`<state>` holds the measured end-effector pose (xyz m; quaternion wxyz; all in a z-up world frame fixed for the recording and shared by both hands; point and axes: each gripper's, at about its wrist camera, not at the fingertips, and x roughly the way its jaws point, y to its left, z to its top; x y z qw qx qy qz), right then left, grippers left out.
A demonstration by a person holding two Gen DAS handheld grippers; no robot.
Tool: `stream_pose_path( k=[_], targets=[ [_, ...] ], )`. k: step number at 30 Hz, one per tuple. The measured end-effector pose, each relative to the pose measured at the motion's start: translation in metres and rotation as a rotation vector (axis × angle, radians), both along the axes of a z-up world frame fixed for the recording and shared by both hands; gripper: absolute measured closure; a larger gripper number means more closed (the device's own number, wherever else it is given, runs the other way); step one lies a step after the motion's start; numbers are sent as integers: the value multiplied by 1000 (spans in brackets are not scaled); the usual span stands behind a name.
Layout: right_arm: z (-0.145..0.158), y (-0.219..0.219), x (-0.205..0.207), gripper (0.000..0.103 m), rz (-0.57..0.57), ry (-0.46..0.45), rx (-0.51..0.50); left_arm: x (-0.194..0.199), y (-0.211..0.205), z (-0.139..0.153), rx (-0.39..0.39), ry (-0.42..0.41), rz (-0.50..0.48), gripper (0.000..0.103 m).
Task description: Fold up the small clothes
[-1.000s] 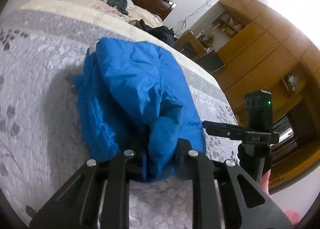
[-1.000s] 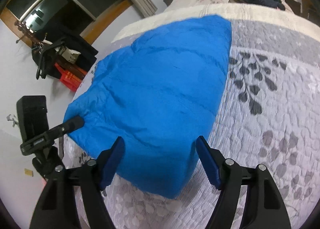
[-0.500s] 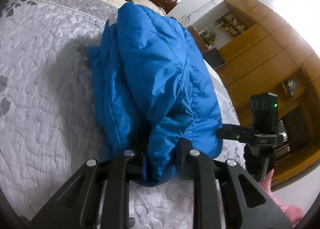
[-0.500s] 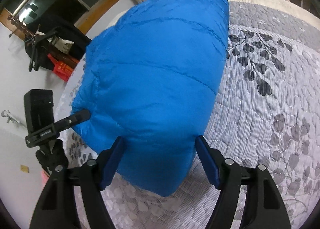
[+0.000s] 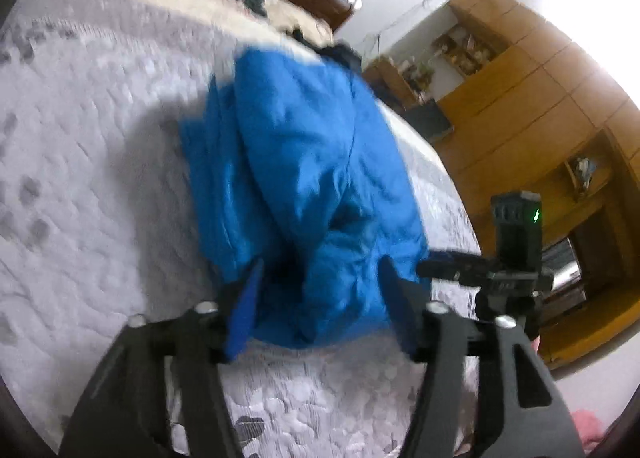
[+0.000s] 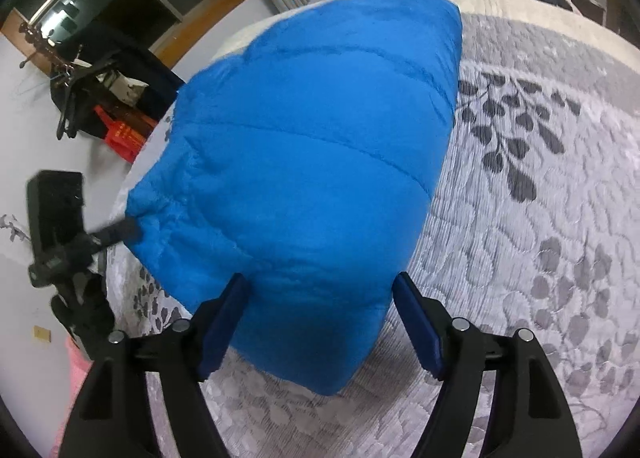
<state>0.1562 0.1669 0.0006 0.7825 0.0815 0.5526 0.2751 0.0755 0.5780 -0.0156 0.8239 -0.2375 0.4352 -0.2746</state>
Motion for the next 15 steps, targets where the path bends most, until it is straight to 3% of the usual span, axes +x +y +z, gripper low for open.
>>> stream_pose_path(
  k=[4, 7, 10, 12, 15],
  targets=[
    [0, 0, 1, 27, 4, 4, -1, 19, 10, 25, 21, -41, 57, 35],
    [0, 2, 2, 27, 4, 1, -1, 50, 9, 25, 48, -12, 85, 35],
    [0, 2, 1, 27, 9, -4, -6, 83, 9, 16, 26, 26, 112, 36],
    [0, 5, 1, 27, 12, -6, -9, 98, 5, 11, 25, 37, 112, 40],
    [0, 3, 0, 27, 16, -12, -9, 117, -2, 1, 54, 76, 123, 55]
  ],
)
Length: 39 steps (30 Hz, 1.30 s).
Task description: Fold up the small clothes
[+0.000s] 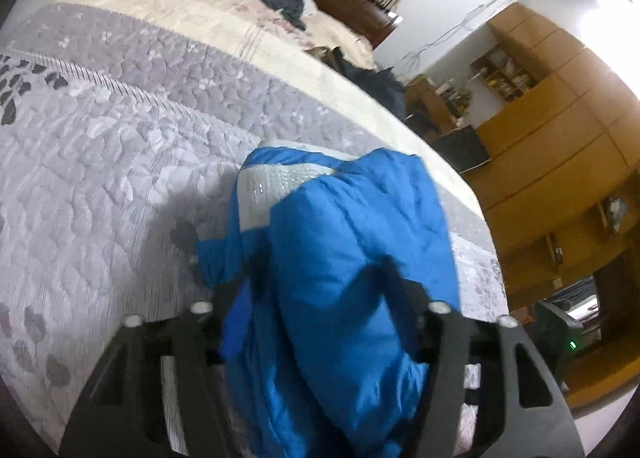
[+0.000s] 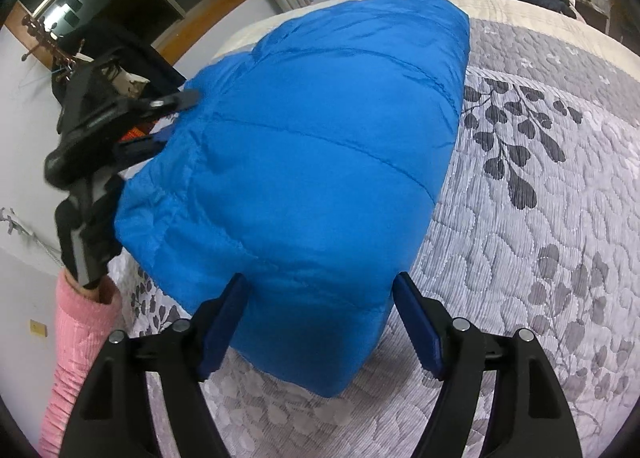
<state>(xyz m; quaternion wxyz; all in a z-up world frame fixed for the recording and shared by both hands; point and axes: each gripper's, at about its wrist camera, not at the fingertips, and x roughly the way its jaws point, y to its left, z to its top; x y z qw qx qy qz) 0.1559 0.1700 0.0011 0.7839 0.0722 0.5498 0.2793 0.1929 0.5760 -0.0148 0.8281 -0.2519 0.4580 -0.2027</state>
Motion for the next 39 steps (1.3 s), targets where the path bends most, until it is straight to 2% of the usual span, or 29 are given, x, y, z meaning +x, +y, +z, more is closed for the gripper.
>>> stream_pose_path(
  k=[1, 4, 7, 16, 22, 31, 36, 39],
  targets=[
    [0, 1, 0, 27, 1, -2, 0, 4, 1, -3, -21, 11, 4, 64],
    [1, 2, 0, 27, 2, -4, 5, 2, 7, -3, -52, 2, 19, 79],
    [2, 3, -2, 27, 6, -13, 0, -1, 13, -3, -58, -5, 23, 84],
    [6, 13, -9, 27, 11, -57, -39, -8, 18, -29, -29, 9, 12, 82],
    [6, 18, -11, 26, 10, -85, -62, -11, 11, -30, 34, -12, 8, 80],
    [-3, 18, -7, 22, 3, -91, -53, -7, 5, -39, 81, 0, 0, 76],
    [-3, 20, -9, 22, -4, -100, -63, -5, 4, -42, 94, 14, 11, 75],
    [0, 21, -11, 23, -3, -113, -74, -9, 7, -35, 77, 19, 20, 74]
  ],
)
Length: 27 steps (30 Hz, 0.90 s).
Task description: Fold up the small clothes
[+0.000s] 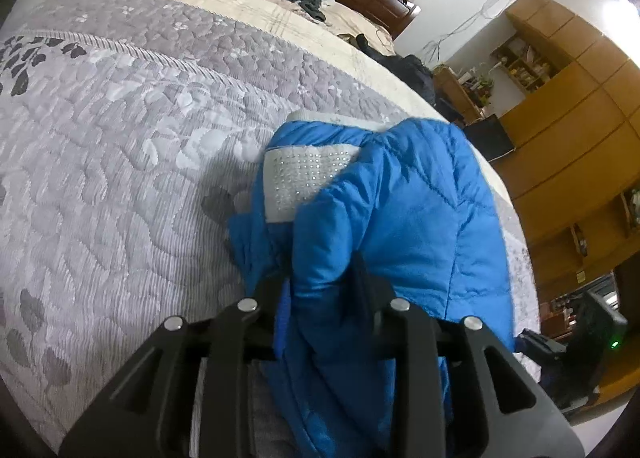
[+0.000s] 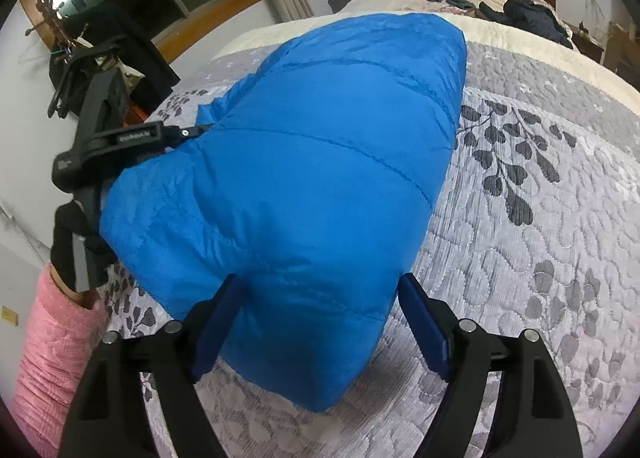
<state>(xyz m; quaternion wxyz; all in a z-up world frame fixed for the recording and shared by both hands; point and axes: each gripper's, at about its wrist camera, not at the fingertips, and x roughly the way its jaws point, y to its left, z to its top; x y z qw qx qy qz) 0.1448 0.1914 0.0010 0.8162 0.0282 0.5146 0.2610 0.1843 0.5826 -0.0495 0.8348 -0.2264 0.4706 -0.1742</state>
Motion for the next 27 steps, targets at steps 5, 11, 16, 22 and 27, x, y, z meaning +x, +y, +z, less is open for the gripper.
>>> stream_pose_path(
  k=[5, 11, 16, 22, 27],
  targets=[
    [10, 2, -6, 24, 6, -58, -33, -14, 8, 18, -17, -8, 5, 59],
    [12, 4, -10, 24, 14, -91, -43, -37, 8, 37, 40, -57, -29, 30],
    [13, 5, -15, 24, 20, -111, -56, -43, -4, 40, 90, -73, -86, 21],
    [16, 7, -16, 24, 25, -121, -66, -30, -7, 30, 49, -54, -112, 18],
    [18, 3, -10, 24, 22, -93, -28, -15, -11, 21, 1, -32, -145, 16]
  ],
)
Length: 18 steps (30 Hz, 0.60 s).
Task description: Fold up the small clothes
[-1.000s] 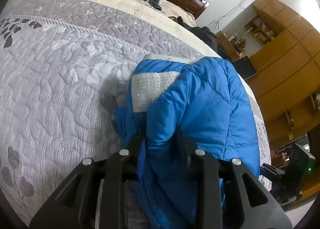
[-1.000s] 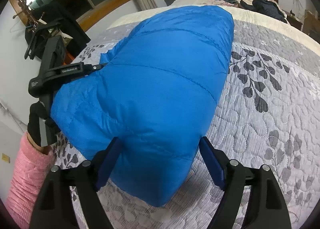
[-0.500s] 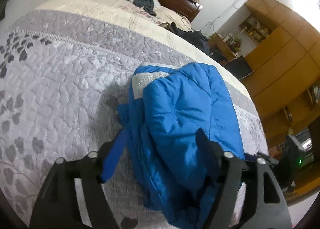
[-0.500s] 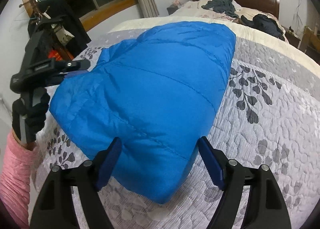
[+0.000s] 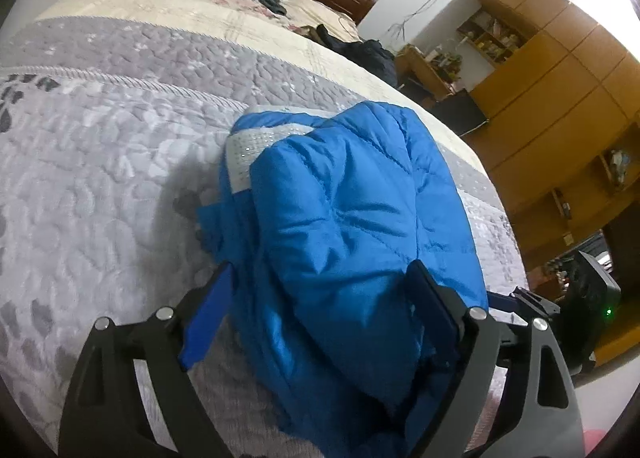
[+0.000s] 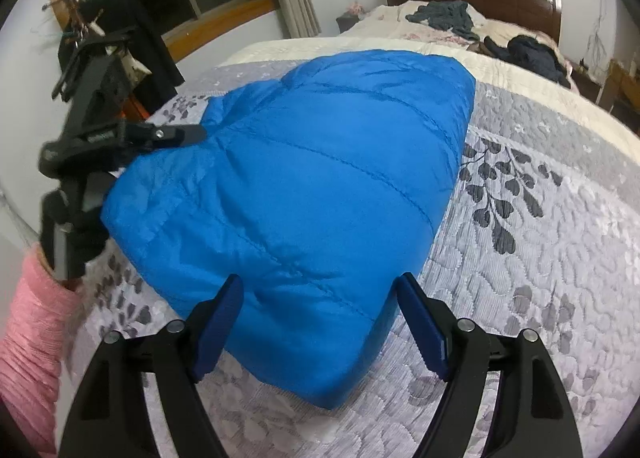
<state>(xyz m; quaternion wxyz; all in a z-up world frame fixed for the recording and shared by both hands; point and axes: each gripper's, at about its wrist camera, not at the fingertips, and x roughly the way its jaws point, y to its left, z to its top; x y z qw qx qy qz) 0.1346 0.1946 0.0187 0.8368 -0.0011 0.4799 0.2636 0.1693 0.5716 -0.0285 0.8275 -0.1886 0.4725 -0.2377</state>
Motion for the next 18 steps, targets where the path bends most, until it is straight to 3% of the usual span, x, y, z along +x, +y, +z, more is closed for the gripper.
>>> stream_pose_path(
  k=[5, 11, 16, 18],
  targets=[
    [2, -20, 20, 23, -29, 77, 113, 13, -3, -11, -16, 19, -47, 12],
    [-20, -43, 53, 19, -50, 253, 270, 19, 11, -28, -81, 57, -100, 10],
    [-35, -47, 72, 4, -56, 305, 342, 22, 11, -42, -159, 84, -107, 7],
    [-41, -47, 79, 3, -61, 320, 357, 27, 8, -46, -187, 88, -110, 5]
  ],
)
